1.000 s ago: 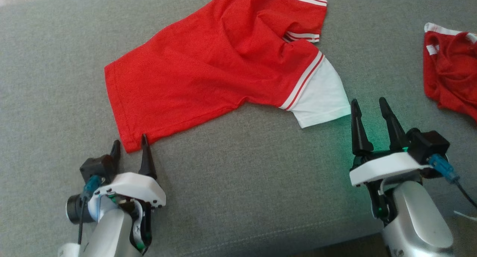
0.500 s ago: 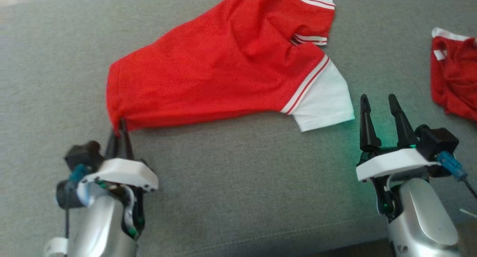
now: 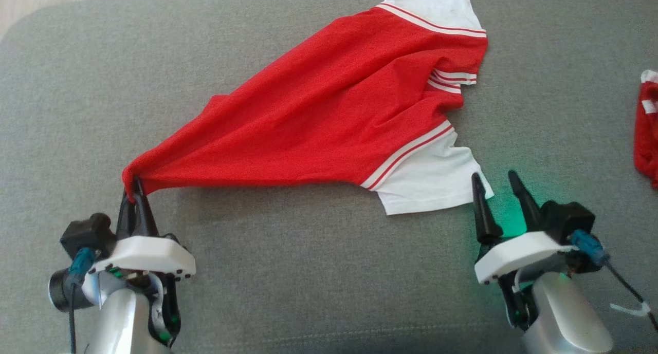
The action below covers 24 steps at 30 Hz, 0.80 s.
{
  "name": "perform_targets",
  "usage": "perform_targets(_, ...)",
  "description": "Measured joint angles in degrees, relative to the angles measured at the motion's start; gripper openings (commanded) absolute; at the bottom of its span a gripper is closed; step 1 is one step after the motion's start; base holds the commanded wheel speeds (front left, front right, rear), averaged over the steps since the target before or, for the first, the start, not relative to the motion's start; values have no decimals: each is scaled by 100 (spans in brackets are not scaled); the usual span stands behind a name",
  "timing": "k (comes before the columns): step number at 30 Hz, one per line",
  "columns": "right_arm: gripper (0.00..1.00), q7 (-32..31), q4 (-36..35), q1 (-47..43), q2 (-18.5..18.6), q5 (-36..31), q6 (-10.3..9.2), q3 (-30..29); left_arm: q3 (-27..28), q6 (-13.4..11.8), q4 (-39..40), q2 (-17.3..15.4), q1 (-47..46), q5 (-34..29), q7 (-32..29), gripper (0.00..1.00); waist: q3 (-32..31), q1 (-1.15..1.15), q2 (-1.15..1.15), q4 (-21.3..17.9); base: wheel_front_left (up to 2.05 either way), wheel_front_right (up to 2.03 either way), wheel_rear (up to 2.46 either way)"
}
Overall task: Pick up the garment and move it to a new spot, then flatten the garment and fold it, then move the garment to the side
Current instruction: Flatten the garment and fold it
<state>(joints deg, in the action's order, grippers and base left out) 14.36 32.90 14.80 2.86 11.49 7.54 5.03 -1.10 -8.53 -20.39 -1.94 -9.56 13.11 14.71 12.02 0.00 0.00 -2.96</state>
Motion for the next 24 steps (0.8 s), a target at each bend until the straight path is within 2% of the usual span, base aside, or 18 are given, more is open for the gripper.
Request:
perform_targets(13, 100, 35, 805, 296, 1, -267, 0, -21, -205, 52, -47, 1, -105, -45, 0, 0, 235, 0, 0, 98, 0, 0, 0)
perform_targets(14, 82, 37, 845, 366, 1, -264, 0, -3, -213, 53, -48, 0, -141, -45, 0, 0, 266, 0, 0, 102, 0, 0, 0)
perform_targets(16, 0, 60, 940, 494, 8, -167, 0, 49, -235, 53, -49, 0, -203, -51, 0, 0, 324, 0, 0, 112, 0, 0, 0)
perform_targets(24, 0, 48, 928, 686, 5, 66, 0, 57, -185, 100, -52, 0, -251, -112, 0, 0, 244, 0, 0, 66, 0, 0, 0)
